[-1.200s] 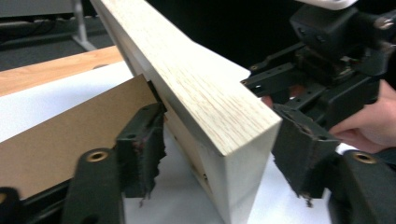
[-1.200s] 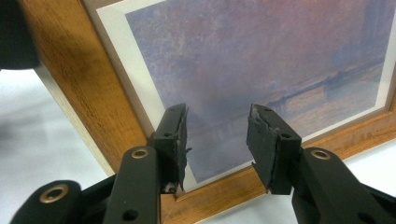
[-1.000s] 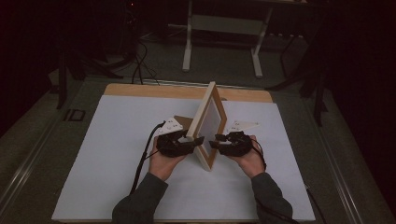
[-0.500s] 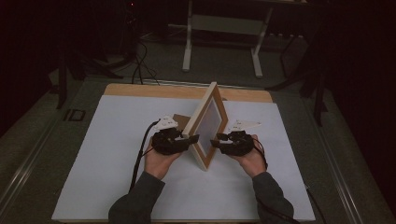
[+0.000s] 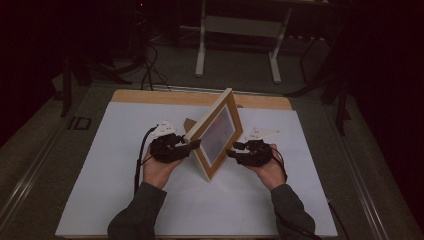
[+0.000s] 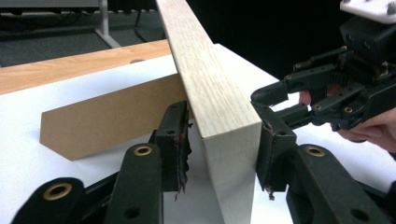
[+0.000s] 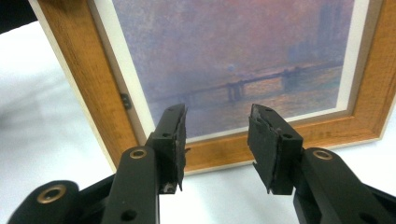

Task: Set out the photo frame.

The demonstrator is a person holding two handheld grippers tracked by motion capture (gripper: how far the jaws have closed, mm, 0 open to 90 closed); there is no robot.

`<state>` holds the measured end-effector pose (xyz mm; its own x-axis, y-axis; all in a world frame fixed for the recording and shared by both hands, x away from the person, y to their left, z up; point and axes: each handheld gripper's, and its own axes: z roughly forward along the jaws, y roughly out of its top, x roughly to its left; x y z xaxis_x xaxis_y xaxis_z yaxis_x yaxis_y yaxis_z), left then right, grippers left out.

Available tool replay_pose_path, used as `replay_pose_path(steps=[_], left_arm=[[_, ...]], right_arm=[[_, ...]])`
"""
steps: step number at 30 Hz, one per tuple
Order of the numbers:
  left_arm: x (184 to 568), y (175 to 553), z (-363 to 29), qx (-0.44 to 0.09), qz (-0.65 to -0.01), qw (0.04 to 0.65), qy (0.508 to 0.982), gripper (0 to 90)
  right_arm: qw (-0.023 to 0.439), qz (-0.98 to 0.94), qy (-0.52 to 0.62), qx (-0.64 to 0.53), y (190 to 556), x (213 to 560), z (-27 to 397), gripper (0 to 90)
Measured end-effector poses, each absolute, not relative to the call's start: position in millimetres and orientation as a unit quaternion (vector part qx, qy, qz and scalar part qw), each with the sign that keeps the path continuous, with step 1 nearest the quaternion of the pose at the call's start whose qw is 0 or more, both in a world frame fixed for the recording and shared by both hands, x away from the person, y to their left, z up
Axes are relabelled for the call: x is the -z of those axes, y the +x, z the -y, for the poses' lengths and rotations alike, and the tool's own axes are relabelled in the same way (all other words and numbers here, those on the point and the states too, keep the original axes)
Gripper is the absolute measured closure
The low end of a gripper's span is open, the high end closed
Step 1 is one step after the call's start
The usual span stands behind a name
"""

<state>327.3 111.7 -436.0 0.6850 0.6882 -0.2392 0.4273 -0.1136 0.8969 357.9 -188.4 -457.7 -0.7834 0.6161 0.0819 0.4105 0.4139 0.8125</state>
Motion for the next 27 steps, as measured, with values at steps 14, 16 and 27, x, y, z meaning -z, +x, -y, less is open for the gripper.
replay_pose_path(steps=[14, 16, 27], left_arm=[[436.2, 333.4, -125.7, -0.097, -0.381, 0.559, 0.730, 65.9], [437.1, 337.1, -130.4, -0.087, -0.381, 0.565, 0.727, 66.7], [434.3, 349.3, -138.1, -0.073, -0.356, 0.553, 0.750, 67.3]], right_arm=[[0.125, -0.835, 0.311, -0.437, 360.6, 457.3, 188.6, 55.8], [0.127, -0.836, 0.312, -0.433, 360.8, 457.3, 189.4, 55.7], [0.136, -0.831, 0.320, -0.434, 368.7, 453.8, 191.7, 55.1]])
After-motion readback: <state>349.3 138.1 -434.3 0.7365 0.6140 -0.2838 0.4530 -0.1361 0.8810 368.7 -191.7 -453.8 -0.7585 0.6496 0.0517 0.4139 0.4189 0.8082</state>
